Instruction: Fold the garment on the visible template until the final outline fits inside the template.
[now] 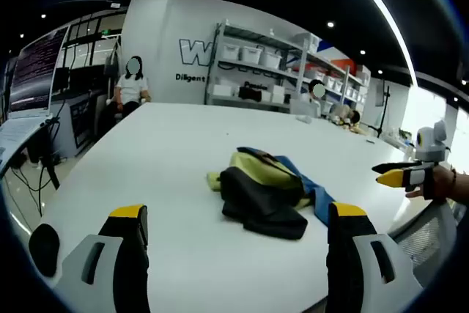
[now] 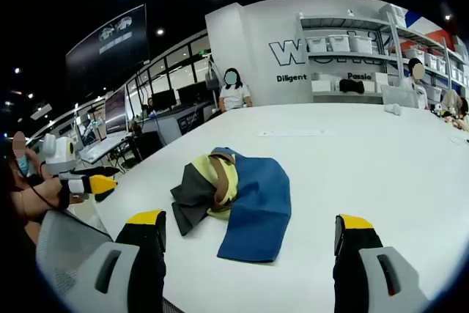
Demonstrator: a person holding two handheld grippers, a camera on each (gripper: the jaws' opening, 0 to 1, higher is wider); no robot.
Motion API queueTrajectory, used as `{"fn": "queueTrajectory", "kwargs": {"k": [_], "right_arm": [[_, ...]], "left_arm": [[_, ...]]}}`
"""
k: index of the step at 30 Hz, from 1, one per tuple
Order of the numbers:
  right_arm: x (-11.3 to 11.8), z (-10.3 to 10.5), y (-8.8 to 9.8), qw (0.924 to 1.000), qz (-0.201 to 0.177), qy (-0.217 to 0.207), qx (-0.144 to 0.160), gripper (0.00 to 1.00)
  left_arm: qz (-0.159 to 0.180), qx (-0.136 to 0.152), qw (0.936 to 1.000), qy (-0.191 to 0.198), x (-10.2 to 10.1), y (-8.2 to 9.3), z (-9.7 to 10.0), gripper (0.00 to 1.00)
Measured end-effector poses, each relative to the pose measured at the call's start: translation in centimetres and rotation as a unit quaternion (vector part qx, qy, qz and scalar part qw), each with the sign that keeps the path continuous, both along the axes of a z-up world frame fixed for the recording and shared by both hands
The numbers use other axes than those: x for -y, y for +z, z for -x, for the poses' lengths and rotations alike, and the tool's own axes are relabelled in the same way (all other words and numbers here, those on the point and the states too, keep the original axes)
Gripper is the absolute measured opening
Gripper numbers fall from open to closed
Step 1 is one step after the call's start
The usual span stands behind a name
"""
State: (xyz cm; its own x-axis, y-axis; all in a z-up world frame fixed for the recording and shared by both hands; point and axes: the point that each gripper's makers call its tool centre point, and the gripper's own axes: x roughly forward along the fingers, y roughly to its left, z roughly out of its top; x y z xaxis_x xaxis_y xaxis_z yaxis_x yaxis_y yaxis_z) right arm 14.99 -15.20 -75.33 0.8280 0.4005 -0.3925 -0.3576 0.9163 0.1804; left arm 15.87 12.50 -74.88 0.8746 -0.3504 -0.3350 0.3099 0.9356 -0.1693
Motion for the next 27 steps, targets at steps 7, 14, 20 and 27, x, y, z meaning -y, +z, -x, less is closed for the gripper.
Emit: {"fn": "queueTrajectory", "kwargs": {"k": [7, 14, 20, 27], "right_arm": [[-0.05, 0.07, -0.22, 1.0000, 0.002, 0.001, -0.004, 0.98], [-0.22, 0.21, -0.59, 0.9999, 0.003, 0.006, -0.013, 0.98], [-0.62, 0.35, -0.77, 0.9997, 0.009, 0.015, -0.016, 0.98], [-0.78, 0.37, -0.84, 0.9996, 0.013, 0.020, -0.017, 0.98]], "left_arm": [[0.005, -0.003, 1.0000, 0.007, -0.32, -0.01, 0.19, 0.98], [-0.008, -0.005, 1.0000, -0.001, 0.03, -0.18, 0.33, 0.97], [-0.004, -0.009, 1.0000, 0.000, -0.03, -0.25, 0.35, 0.97], [-0.009, -0.009, 0.9999, -0.005, 0.18, -0.30, 0.34, 0.96]]}}
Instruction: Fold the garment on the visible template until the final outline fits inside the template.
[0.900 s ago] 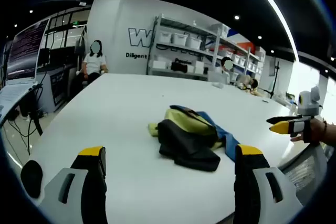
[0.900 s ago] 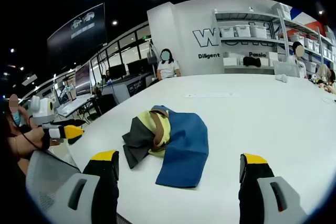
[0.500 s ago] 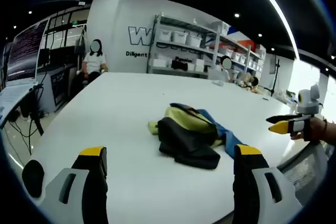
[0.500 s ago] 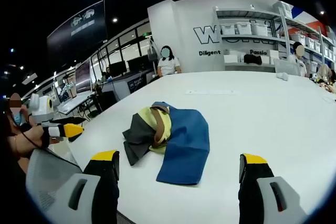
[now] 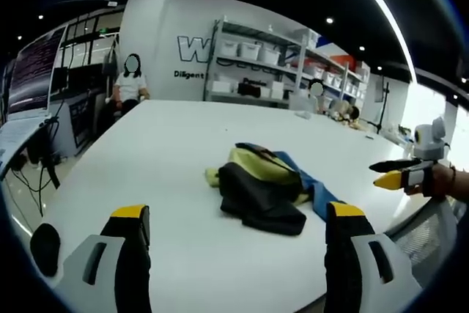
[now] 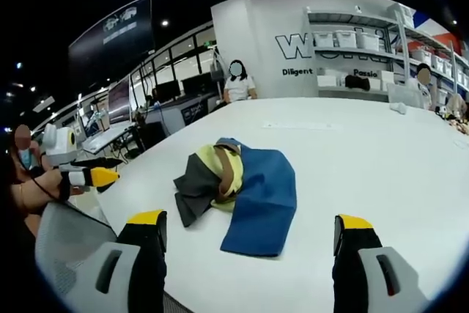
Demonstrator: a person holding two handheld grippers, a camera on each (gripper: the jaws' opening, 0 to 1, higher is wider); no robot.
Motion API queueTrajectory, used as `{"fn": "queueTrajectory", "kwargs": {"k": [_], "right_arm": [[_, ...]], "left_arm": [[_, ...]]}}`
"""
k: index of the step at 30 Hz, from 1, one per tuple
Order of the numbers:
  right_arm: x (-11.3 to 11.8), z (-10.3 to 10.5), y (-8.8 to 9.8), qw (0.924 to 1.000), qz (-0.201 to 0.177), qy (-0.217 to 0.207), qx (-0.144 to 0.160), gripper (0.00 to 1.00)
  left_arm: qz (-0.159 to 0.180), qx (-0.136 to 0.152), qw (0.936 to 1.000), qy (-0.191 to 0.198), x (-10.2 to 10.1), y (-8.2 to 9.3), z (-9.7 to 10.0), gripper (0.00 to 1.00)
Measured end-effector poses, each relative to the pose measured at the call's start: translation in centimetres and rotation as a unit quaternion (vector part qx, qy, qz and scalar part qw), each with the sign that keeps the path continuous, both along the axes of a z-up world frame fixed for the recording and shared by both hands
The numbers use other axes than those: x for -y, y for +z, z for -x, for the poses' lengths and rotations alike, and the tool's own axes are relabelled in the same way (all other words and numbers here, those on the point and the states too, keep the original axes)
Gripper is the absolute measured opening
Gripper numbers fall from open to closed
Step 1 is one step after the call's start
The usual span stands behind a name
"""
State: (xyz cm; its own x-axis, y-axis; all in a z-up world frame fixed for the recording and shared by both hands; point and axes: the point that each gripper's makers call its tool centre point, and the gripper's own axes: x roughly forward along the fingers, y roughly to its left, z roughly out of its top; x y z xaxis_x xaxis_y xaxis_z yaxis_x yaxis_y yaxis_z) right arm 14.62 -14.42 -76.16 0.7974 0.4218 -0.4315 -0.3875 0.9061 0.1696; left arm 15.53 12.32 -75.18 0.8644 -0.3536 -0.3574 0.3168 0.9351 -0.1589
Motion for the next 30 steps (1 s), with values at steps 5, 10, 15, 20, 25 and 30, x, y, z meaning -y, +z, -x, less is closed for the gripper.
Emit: {"fn": "queueTrajectory", "kwargs": {"k": [5, 10, 15, 20, 25, 30], "right_arm": [[-0.16, 0.04, -0.01, 1.0000, -0.003, 0.004, -0.002, 0.98], [-0.38, 0.11, 0.06, 0.9999, 0.000, 0.010, 0.000, 0.98], [-0.73, 0.24, -0.14, 0.9997, 0.012, 0.021, 0.001, 0.98], [-0.91, 0.40, -0.24, 0.9995, 0.016, 0.027, -0.001, 0.98], [-0.86, 0.45, -0.28, 0.9995, 0.016, 0.026, -0.001, 0.98], [-0.80, 0.48, -0.38, 0.9995, 0.019, 0.026, -0.003, 0.98]], "left_arm": [[-0.002, 0.000, 1.0000, -0.001, 0.07, 0.00, -0.01, 0.96], [-0.003, -0.001, 1.0000, 0.000, -0.01, -0.08, -0.03, 0.96], [-0.006, -0.005, 1.0000, 0.001, -0.07, -0.23, -0.01, 0.95], [-0.005, -0.003, 1.0000, 0.002, -0.11, -0.18, -0.05, 0.95], [-0.008, -0.007, 0.9999, -0.001, -0.01, -0.34, 0.05, 0.95], [-0.009, -0.003, 1.0000, -0.001, -0.05, -0.22, 0.03, 0.94]]}}
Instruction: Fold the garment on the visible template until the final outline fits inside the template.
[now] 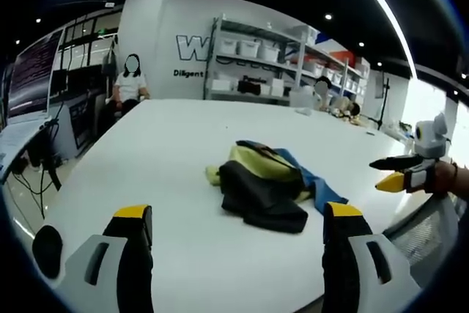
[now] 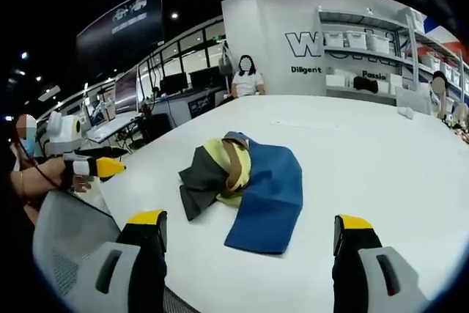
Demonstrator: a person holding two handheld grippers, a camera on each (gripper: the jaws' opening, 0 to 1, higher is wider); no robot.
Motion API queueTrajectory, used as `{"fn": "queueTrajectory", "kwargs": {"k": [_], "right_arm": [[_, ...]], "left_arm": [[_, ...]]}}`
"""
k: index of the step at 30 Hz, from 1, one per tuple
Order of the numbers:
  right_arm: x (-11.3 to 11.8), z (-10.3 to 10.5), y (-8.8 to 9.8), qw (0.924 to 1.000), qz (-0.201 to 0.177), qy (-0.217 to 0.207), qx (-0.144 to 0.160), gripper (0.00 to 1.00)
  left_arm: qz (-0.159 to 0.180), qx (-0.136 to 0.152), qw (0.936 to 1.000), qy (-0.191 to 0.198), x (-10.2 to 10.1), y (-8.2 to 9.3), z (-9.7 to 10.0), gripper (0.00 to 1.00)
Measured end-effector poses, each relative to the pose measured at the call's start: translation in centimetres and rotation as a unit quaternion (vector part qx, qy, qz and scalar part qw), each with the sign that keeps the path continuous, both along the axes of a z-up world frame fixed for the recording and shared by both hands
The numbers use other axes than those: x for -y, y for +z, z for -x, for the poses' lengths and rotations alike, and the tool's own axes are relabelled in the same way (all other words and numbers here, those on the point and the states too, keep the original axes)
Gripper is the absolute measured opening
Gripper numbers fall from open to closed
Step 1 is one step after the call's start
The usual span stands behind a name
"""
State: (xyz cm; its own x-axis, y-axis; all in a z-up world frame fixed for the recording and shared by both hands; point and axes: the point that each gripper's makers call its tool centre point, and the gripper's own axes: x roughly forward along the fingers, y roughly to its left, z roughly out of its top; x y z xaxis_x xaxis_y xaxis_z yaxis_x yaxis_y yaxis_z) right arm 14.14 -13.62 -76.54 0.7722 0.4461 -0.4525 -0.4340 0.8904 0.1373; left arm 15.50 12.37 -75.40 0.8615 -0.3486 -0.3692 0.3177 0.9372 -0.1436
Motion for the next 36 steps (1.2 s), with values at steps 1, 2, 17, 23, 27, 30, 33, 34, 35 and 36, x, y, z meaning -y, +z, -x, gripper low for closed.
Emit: {"fn": "queueTrajectory", "kwargs": {"k": [1, 2, 17, 23, 27, 30, 33, 34, 35, 36], "right_arm": [[-0.03, 0.00, -0.05, 1.0000, 0.000, 0.000, -0.001, 0.98], [-0.05, 0.00, -0.07, 1.0000, 0.001, 0.001, -0.002, 0.98], [-0.01, -0.13, -0.04, 0.9999, 0.013, 0.002, 0.004, 0.98], [0.08, -0.25, 0.19, 0.9998, 0.015, 0.000, 0.011, 0.96], [0.07, -0.42, 0.39, 0.9997, 0.017, 0.001, 0.017, 0.93], [0.17, -0.55, 0.56, 0.9996, 0.018, 0.001, 0.024, 0.90], [0.15, -0.64, 0.70, 0.9996, 0.015, 0.000, 0.026, 0.89], [0.10, -0.68, 0.73, 0.9995, 0.015, 0.002, 0.026, 0.89], [0.09, -0.69, 0.73, 0.9995, 0.015, 0.002, 0.026, 0.89], [0.04, -0.70, 0.71, 0.9996, 0.014, 0.003, 0.025, 0.89]], "left_arm": [[0.001, 0.000, 1.0000, 0.000, 0.00, 0.01, -0.02, 0.94], [0.003, -0.001, 1.0000, 0.000, 0.03, -0.05, 0.00, 0.94], [0.007, 0.001, 1.0000, 0.004, -0.14, 0.12, -0.08, 0.93], [0.002, 0.000, 1.0000, 0.002, -0.09, 0.06, -0.07, 0.93], [0.003, -0.001, 1.0000, 0.000, 0.02, 0.05, -0.14, 0.93], [0.019, -0.010, 0.9998, -0.004, 0.22, -0.15, -0.18, 0.92], [0.019, -0.006, 0.9998, -0.001, 0.11, 0.02, -0.22, 0.91], [0.020, -0.005, 0.9998, 0.001, 0.04, 0.12, -0.21, 0.91], [0.020, -0.004, 0.9998, 0.001, 0.02, 0.16, -0.23, 0.91], [0.020, -0.003, 0.9998, 0.002, -0.07, 0.19, -0.28, 0.90]]}}
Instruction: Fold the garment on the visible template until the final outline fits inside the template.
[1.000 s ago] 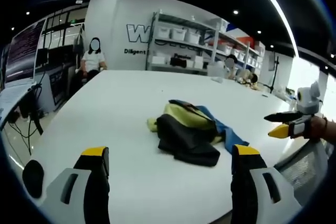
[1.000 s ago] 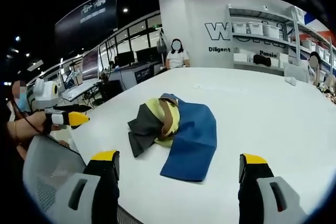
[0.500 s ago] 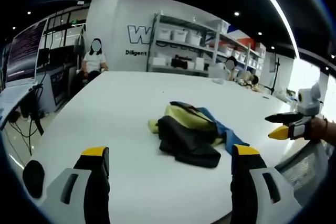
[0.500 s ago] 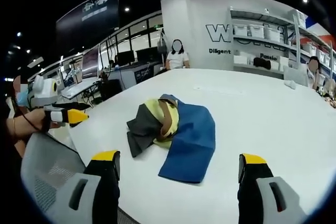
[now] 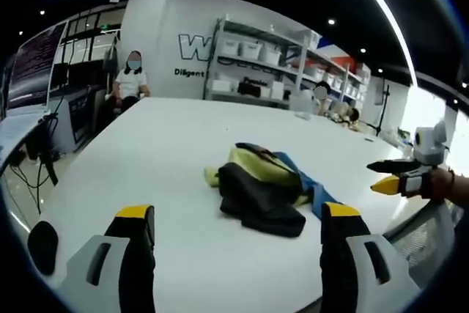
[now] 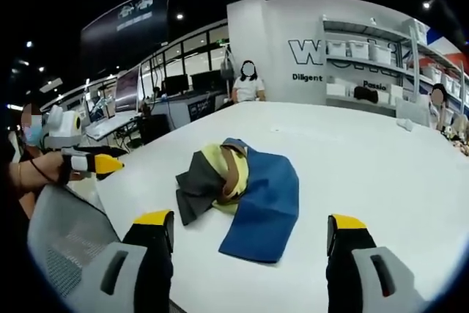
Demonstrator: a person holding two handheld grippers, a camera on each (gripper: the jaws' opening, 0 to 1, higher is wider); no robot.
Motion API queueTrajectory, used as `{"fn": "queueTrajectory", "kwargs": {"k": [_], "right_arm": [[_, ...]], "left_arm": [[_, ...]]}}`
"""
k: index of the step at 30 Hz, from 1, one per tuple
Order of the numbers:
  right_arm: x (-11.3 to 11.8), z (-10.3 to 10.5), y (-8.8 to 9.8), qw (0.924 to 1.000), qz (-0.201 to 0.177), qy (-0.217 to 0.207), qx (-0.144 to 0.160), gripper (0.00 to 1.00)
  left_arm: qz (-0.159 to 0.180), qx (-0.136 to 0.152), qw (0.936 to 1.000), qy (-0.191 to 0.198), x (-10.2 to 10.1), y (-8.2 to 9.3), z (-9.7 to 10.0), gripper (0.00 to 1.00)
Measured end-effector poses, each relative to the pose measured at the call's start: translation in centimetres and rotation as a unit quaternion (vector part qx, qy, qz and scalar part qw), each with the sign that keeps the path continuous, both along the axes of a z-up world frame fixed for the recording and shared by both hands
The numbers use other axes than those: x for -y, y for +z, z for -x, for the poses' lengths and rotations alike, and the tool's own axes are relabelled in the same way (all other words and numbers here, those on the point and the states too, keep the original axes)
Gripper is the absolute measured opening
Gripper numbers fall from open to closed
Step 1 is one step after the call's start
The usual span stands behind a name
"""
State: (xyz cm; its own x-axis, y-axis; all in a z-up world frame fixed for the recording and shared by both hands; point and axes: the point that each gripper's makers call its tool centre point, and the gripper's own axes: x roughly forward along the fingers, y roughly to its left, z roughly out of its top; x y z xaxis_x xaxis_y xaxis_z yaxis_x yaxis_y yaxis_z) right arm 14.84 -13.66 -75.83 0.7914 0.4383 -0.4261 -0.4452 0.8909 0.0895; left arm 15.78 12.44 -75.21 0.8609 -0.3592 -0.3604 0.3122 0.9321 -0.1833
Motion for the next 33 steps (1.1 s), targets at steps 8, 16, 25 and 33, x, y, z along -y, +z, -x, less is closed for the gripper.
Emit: {"fn": "queueTrajectory", "kwargs": {"k": [8, 16, 25, 33], "right_arm": [[-0.7, -0.9, 0.4, 0.9999, 0.002, 0.013, 0.006, 0.90], [-1.6, -2.3, 0.8, 0.9994, -0.028, 0.022, -0.007, 0.91], [-1.9, -4.2, 0.4, 0.9989, -0.029, 0.035, -0.014, 0.90], [-2.1, -5.4, 0.3, 0.9985, -0.034, 0.040, -0.017, 0.86]], "left_arm": [[-0.013, 0.001, 0.9999, -0.007, 0.2, 0.1, -0.4, 0.90], [-0.007, 0.003, 0.9999, -0.013, 1.0, 0.6, -1.5, 0.89], [-0.012, -0.007, 0.9997, -0.021, 1.6, -0.1, -2.7, 0.85], [-0.015, -0.009, 0.9993, -0.033, 2.5, -0.4, -3.5, 0.81]]}}
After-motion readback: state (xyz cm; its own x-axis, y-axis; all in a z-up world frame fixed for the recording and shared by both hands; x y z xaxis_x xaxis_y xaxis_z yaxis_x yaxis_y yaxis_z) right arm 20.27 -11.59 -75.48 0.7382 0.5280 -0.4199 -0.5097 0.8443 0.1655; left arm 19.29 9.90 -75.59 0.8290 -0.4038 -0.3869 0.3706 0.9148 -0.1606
